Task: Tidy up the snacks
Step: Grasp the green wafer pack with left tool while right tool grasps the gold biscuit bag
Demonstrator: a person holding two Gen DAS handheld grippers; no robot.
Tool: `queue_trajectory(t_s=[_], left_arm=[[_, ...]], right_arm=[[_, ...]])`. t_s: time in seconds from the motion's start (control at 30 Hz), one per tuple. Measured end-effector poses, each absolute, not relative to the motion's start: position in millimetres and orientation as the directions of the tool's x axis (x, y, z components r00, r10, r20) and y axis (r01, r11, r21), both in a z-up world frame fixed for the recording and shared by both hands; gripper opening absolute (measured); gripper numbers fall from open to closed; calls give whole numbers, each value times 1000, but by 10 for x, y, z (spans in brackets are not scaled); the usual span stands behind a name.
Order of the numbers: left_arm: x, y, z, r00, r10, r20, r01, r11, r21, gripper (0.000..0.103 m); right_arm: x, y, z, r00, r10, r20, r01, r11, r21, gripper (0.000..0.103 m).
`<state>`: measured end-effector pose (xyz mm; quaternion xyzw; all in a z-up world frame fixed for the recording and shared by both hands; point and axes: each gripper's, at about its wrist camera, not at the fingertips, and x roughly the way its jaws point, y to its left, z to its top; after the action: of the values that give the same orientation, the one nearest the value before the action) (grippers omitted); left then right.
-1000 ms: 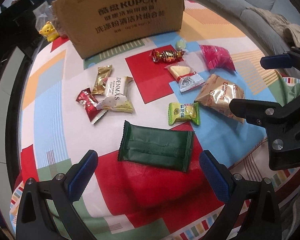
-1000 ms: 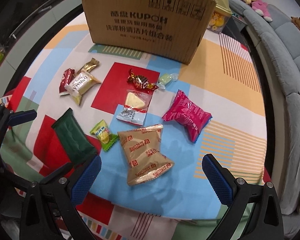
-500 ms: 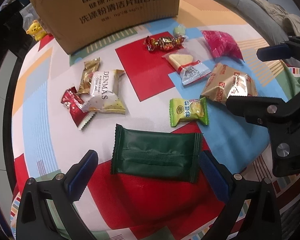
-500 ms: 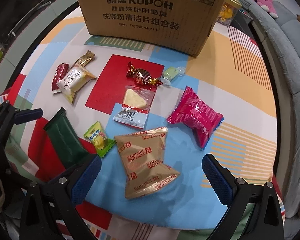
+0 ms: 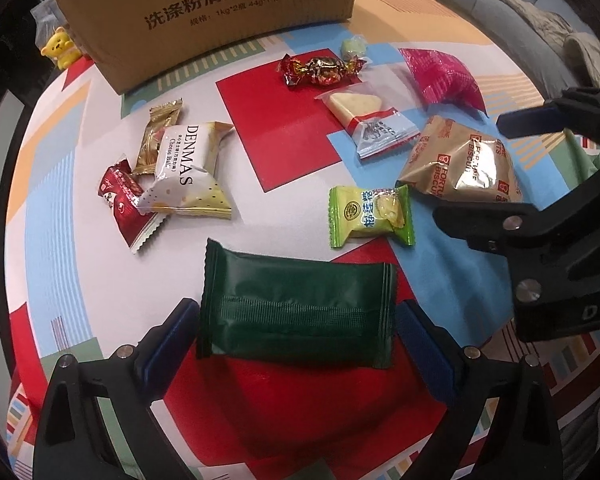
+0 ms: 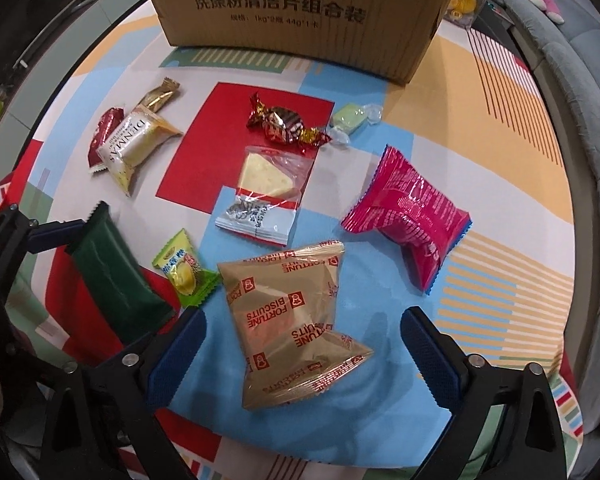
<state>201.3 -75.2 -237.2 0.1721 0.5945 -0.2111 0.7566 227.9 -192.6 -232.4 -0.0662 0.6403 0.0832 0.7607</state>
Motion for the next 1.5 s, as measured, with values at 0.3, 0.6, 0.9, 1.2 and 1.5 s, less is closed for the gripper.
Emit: queue_trajectory(t_s=[0.3,0.6,0.9,1.2,1.5], left_arm=[[1962,-721,-2353,216,-139,-966,529,848,-3,89],[1837,-675,-2259,256,-142,-956,515,857,10,74],[1844,-658,-2192,286,-138,-948,523,851,34,60],[1865,-615,-2066,312,-130,-941,476,879,37,30],[1840,-588,-1969,332,-138,-933,467,884,35,17]], right_arm=[[2315,-1990,-2500,135,48,-990,-205,979,20,75],[2229,-1970,-2497,161,49,-986,-211,977,15,54],[2103,-1884,-2370,165,74,-983,-200,979,40,45],[1971,-1923,-2109,205,69,-976,-187,982,30,45],[1892,-1892,-1966,238,68,-969,-185,982,23,45]])
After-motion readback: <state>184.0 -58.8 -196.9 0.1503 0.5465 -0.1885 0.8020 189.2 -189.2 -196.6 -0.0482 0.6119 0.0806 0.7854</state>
